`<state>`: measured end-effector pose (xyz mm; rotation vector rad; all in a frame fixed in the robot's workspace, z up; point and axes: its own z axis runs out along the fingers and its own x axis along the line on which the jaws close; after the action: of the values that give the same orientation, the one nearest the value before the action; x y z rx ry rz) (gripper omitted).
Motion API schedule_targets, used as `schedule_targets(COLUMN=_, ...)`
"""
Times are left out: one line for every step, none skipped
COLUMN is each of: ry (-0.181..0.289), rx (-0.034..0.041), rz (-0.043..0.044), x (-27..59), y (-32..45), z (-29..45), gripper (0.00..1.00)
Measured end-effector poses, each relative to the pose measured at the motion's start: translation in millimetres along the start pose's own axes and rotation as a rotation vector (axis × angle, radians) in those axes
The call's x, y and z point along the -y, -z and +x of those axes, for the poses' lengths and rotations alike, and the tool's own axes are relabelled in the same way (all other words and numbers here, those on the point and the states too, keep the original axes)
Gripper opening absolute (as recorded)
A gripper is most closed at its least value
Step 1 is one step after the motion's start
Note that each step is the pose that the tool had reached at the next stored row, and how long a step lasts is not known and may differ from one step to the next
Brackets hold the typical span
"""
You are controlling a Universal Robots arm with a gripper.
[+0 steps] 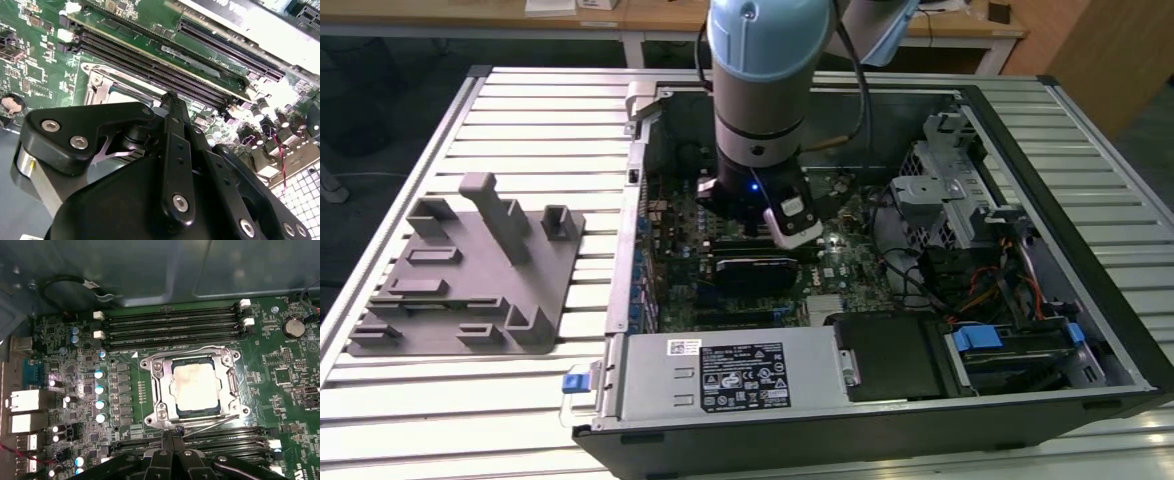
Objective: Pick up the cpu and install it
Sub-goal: 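Install the second cpu locking lever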
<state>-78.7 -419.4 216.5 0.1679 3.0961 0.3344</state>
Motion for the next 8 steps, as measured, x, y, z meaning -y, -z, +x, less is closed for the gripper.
schedule_targets(ry=0.0, rx=-0.0007, rz=-0.0054, x=1.8, y=-0.2, z=0.5, gripper=0.11)
schedule_targets(ry=0.0, rx=-0.0012, rz=-0.0106, x=3.7, y=-0.6, z=0.9, gripper=0.11)
schedule_targets(ry=-0.001, rx=-0.0017, rz=-0.0155, x=5.6, y=-1.0, z=1.4, gripper=0.11)
schedule_targets(ry=-0.001, rx=-0.0022, rz=-0.0204, x=7.4, y=-1.5, z=1.9, gripper=0.11)
schedule_targets(ry=-0.001, rx=-0.0027, rz=-0.0253, x=9.3, y=-1.9, z=2.5, gripper=0.11)
schedule_targets(ry=-0.001, rx=-0.0033, rz=-0.0301, x=11.0, y=-2.2, z=3.1, gripper=0.11)
schedule_targets(ry=-0.001, rx=-0.0037, rz=-0.0346, x=12.7, y=-2.8, z=3.8, gripper=0.11)
schedule_targets(ry=-0.001, rx=-0.0042, rz=-0.0391, x=14.0, y=-3.4, z=4.5, gripper=0.11)
